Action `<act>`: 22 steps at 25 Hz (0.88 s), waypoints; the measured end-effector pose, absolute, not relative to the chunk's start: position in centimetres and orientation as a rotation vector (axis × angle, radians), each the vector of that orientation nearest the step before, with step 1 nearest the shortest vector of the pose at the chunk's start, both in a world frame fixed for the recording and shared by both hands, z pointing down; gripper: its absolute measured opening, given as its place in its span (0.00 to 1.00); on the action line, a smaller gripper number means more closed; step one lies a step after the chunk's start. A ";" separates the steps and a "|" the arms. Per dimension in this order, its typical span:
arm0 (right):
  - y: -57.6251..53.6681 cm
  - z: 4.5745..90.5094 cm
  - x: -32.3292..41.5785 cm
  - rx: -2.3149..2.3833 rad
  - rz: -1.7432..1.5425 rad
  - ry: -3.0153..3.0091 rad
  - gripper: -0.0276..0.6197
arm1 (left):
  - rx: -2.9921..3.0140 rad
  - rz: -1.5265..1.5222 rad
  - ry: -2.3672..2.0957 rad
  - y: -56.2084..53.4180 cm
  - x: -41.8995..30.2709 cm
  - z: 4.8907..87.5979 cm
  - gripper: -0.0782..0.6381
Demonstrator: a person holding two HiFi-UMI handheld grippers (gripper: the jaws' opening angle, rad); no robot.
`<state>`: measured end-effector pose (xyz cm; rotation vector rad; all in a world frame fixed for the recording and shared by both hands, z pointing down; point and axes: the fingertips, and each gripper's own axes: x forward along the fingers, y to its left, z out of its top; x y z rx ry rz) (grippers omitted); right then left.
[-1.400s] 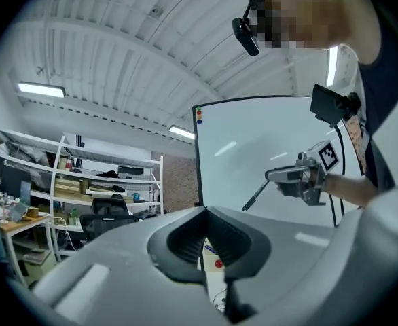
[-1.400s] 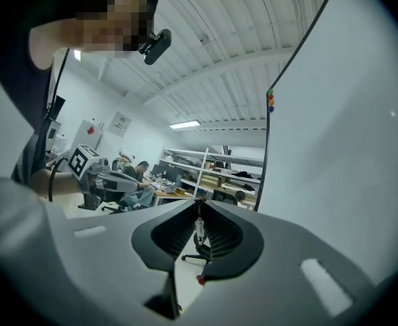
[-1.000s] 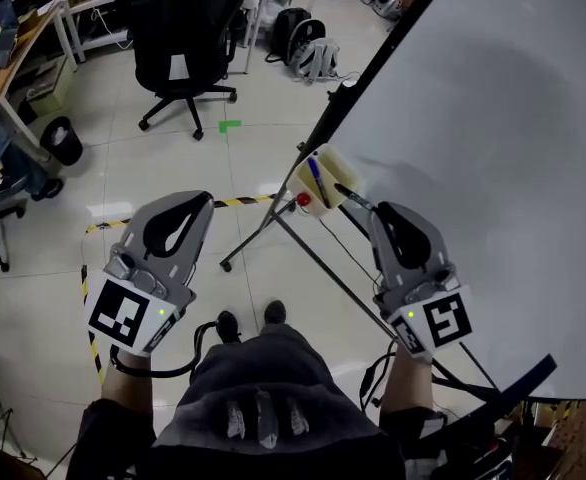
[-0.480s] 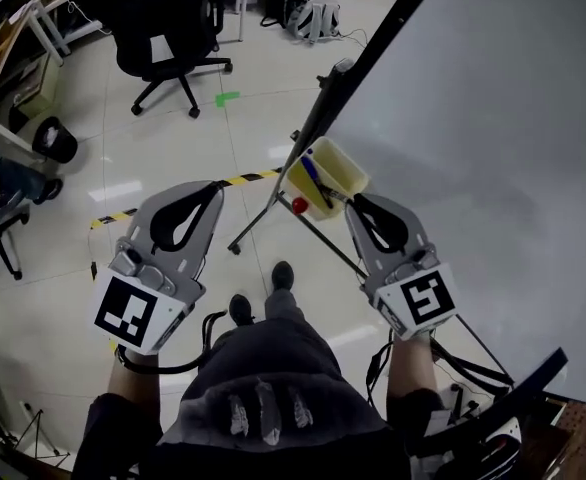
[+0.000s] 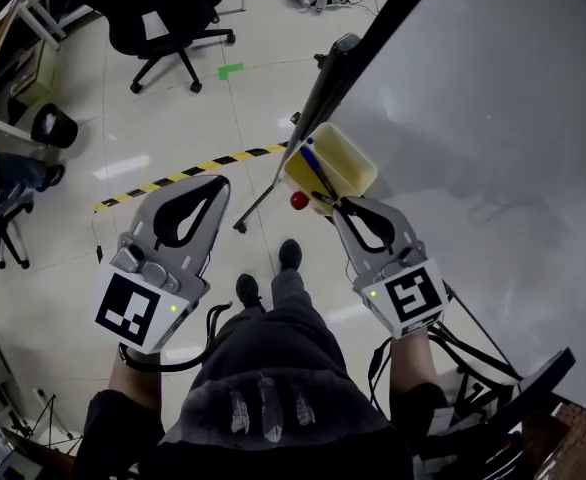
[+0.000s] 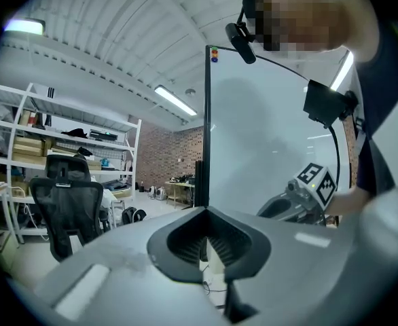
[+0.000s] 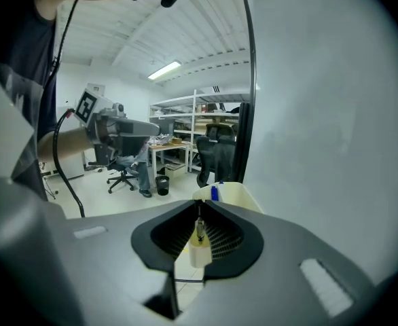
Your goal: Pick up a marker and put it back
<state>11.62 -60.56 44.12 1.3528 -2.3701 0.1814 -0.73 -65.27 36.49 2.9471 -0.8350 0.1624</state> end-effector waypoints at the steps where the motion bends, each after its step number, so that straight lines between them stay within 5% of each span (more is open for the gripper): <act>1: -60.6 44.4 11.6 1.345 0.187 -2.365 0.11 | 2.944 0.167 -0.832 -65.3 -0.6 36.7 0.12; 22: -60.2 43.7 13.1 1.417 0.182 -2.329 0.15 | 2.949 0.147 -0.822 -64.9 -0.4 37.0 0.12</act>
